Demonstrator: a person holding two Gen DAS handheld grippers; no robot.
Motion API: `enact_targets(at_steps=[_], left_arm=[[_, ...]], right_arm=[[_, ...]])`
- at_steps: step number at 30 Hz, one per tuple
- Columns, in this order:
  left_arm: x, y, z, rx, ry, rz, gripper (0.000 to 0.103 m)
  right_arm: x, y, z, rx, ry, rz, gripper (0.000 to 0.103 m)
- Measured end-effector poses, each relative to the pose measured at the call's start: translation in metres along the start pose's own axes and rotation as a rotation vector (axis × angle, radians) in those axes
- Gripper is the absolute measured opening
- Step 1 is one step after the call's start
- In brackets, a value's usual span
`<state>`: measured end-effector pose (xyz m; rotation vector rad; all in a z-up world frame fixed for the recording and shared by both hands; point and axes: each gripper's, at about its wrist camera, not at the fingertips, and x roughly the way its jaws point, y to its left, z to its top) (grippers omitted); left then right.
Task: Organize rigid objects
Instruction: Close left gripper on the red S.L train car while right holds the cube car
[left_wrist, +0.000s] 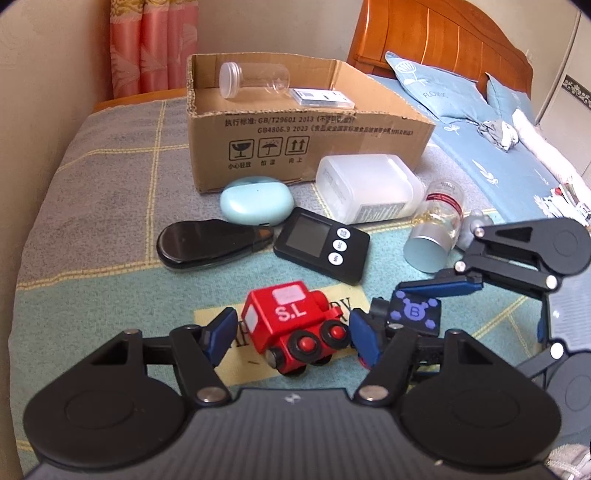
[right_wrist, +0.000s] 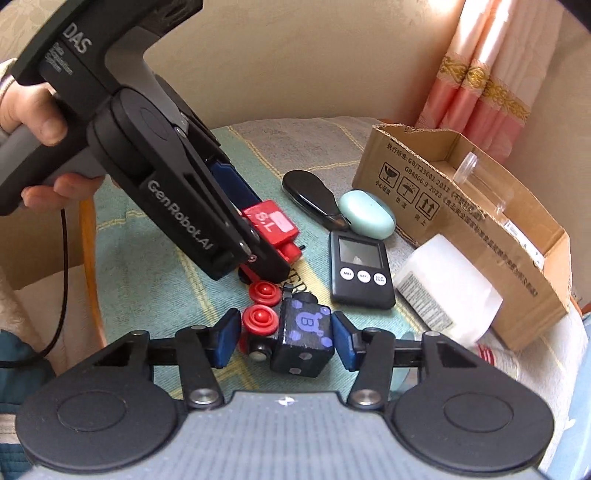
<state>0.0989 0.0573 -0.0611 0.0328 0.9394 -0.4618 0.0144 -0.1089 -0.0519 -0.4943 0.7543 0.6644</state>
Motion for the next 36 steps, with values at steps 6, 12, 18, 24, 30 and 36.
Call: enact_targets(at_steps=[6,12,18,24,30,36], left_arm=[[0.008,-0.011,0.000,0.020,0.021,0.040,0.067],[0.007,-0.014,-0.003,0.033,0.014,0.063,0.064],[0.003,-0.020,-0.005,0.046,0.016,0.064,0.060],[-0.018,-0.022,-0.003,0.093,-0.010,0.048,0.075],[-0.034,-0.027,-0.012,0.239,0.019,-0.007,0.083],[-0.024,-0.034,-0.021,0.375,0.063,0.000,0.083]], right_arm=[[-0.005,0.006,-0.010,0.054,-0.004,-0.012,0.058],[-0.012,-0.001,-0.021,0.126,0.002,-0.007,0.051],[-0.015,-0.006,-0.028,0.181,0.001,-0.007,0.050],[-0.014,0.003,-0.025,0.097,-0.002,-0.031,0.060],[-0.009,-0.007,-0.022,0.072,-0.016,0.040,0.075],[-0.001,-0.014,-0.016,0.028,-0.003,0.064,0.073]])
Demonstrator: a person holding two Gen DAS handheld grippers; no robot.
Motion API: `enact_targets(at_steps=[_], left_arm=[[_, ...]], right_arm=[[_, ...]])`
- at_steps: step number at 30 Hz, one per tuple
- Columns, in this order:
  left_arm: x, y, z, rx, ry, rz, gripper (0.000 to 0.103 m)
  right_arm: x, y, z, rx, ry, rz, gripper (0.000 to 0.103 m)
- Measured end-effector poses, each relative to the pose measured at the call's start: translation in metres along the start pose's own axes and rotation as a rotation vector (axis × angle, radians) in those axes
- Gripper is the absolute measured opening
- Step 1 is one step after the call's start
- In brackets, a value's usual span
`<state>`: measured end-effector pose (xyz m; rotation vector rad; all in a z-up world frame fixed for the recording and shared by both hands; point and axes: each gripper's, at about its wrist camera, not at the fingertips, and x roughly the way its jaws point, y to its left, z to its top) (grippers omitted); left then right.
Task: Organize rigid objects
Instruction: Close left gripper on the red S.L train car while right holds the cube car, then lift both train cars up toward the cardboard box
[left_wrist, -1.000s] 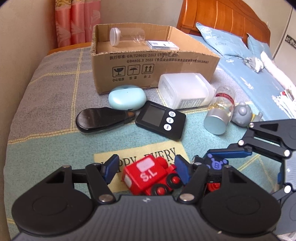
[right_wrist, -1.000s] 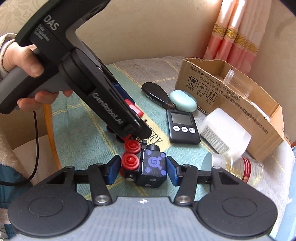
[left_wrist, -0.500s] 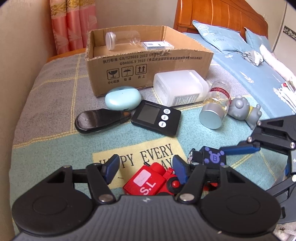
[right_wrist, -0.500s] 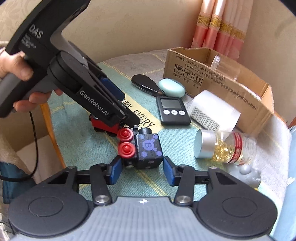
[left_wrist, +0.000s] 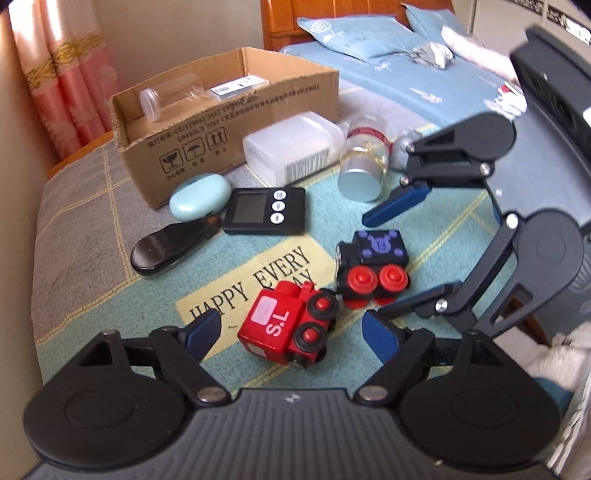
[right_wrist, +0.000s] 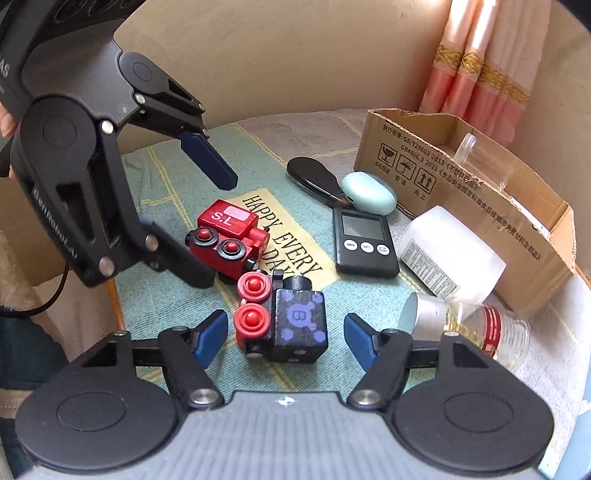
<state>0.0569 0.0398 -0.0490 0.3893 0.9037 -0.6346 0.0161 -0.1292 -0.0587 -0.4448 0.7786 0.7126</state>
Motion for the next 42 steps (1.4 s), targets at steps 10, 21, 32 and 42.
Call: enact_targets(at_steps=[10,21,32,42], left_arm=[[0.017,0.003,-0.001,-0.046,0.008,-0.001,0.058],[0.019,0.005,-0.001,-0.242,-0.013,0.078,0.051],[0.019,0.012,-0.003,-0.288,-0.018,0.103,0.058],[0.023,0.017,0.000,-0.279,-0.022,0.111,0.057]], right_arm=[[0.007,-0.002,0.003,0.090,-0.007,-0.011,0.055],[0.007,0.001,0.000,0.360,0.005,-0.184,0.054],[0.002,-0.004,-0.006,0.391,0.019,-0.195,0.058],[0.013,-0.012,0.002,0.438,-0.004,-0.223,0.059]])
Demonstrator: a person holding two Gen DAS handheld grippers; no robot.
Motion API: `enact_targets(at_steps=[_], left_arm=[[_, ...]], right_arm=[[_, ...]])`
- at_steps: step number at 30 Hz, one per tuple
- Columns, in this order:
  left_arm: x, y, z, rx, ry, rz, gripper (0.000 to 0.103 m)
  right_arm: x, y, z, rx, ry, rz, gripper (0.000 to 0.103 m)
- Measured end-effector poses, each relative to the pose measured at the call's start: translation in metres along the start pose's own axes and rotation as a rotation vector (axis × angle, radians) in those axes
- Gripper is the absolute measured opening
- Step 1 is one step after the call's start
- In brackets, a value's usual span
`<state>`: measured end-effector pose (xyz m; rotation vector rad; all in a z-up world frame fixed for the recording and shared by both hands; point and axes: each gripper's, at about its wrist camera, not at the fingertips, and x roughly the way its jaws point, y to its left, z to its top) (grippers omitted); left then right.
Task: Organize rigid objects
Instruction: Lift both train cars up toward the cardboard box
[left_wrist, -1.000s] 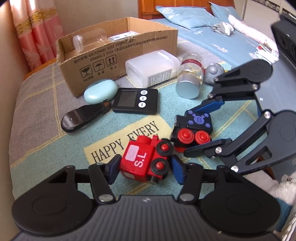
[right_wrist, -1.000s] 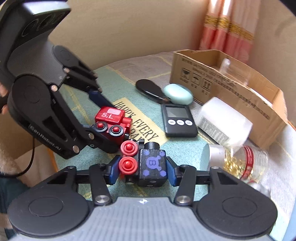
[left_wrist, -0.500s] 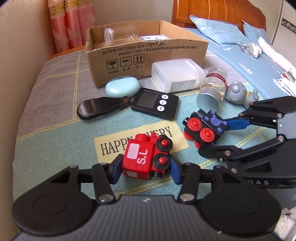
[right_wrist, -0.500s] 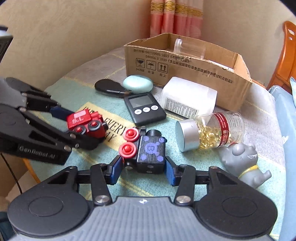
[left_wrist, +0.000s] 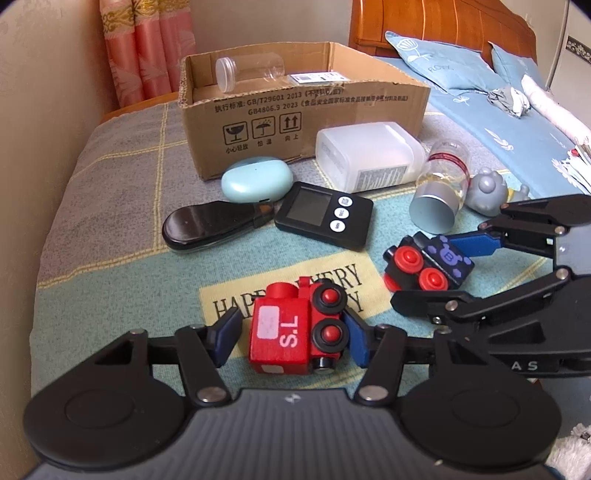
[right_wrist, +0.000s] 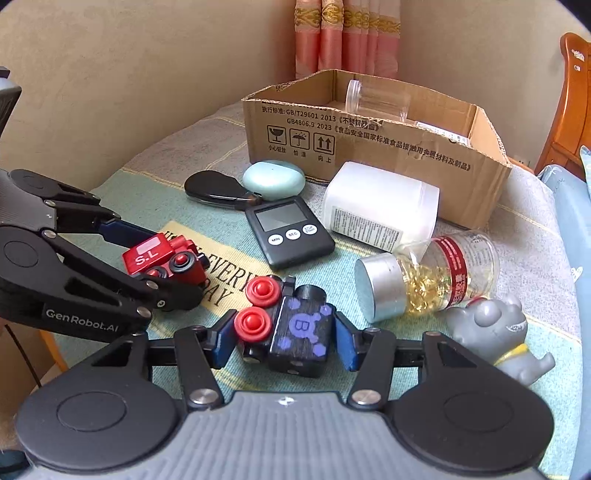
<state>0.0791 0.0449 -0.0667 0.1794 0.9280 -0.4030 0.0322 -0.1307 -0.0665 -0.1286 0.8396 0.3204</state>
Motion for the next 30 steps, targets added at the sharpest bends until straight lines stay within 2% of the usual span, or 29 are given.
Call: enact_targets(at_steps=[12,14,21,26,30], left_arm=[[0.000,0.000,0.001,-0.005,0.005,0.016,0.053],[-0.002,-0.001,0.001,0.001,0.009,0.006,0.048],[-0.016,-0.005,0.008,0.028,-0.003,0.003,0.048],[-0.031,-0.004,0.021,0.045,-0.032,0.001,0.048],[-0.043,-0.003,0.044,0.064,-0.072,0.003,0.048]], right_arm=[[0.004,0.003,0.003,-0.033,0.010,-0.044,0.058],[0.003,0.003,0.004,-0.032,0.014,-0.043,0.056],[-0.011,0.000,0.009,-0.050,0.008,0.002,0.055],[-0.029,-0.004,0.017,-0.099,-0.022,-0.003,0.055],[-0.045,-0.013,0.030,-0.126,-0.060,-0.014,0.055]])
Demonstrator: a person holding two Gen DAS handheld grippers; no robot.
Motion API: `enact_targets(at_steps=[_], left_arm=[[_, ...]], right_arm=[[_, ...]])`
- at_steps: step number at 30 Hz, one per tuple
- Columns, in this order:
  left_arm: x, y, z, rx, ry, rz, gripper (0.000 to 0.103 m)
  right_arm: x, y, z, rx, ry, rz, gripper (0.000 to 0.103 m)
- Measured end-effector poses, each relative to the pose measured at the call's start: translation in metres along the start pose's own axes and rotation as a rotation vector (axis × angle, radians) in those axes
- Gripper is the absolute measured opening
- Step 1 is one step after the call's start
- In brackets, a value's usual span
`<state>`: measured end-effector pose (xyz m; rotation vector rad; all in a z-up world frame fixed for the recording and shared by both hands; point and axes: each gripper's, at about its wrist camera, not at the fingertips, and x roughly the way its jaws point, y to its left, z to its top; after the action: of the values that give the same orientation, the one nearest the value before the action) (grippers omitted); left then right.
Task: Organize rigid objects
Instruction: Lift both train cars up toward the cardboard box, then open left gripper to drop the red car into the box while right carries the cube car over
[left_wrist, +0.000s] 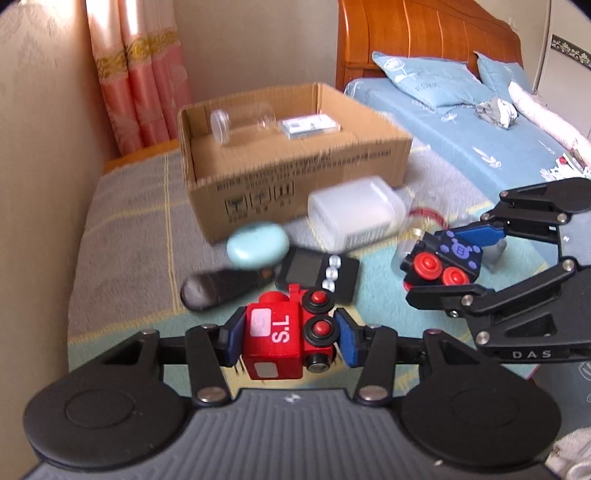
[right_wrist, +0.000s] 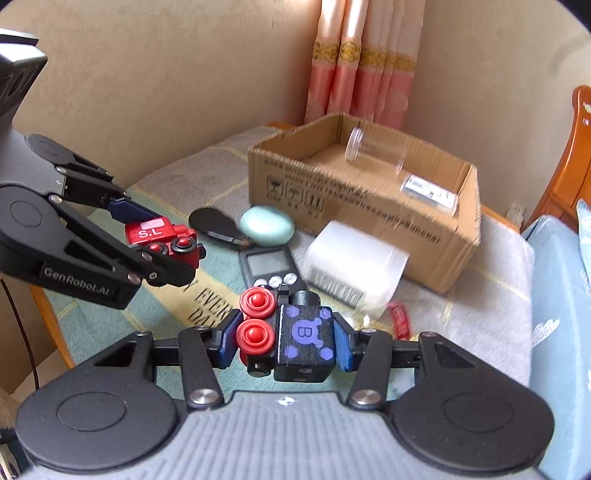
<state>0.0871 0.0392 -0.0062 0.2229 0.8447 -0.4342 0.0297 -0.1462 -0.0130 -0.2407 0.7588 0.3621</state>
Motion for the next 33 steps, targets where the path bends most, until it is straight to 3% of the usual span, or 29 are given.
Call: enact_targets(at_steps=[5,8,15,17,20,26,30,33], left_arm=[[-0.007,0.006,0.051,0.025,-0.074,0.009,0.048],[0.001,0.009,0.087,0.041,-0.112,0.054,0.048],[0.045,0.021,0.145,-0.025,-0.110,0.119,0.049],[0.056,0.025,0.147,-0.061,-0.111,0.123,0.051],[0.065,0.029,0.142,-0.111,-0.099,0.136,0.089],[0.051,0.027,0.125,-0.082,-0.124,0.207,0.091],[0.035,0.033,0.109,-0.144,-0.135,0.242,0.100],[0.025,0.038,0.096,-0.193,-0.133,0.255,0.100]], right_arm=[[-0.011,-0.020,0.027,0.007,-0.056,-0.013,0.055],[-0.011,-0.033,0.044,0.023,-0.079,-0.014,0.055],[0.003,-0.062,0.077,0.055,-0.098,-0.051,0.055],[0.006,-0.070,0.083,0.075,-0.096,-0.052,0.055],[0.011,-0.080,0.088,0.094,-0.095,-0.062,0.055],[0.022,-0.093,0.101,0.102,-0.089,-0.076,0.055],[0.038,-0.102,0.115,0.130,-0.073,-0.066,0.055],[0.055,-0.105,0.126,0.139,-0.052,-0.052,0.055]])
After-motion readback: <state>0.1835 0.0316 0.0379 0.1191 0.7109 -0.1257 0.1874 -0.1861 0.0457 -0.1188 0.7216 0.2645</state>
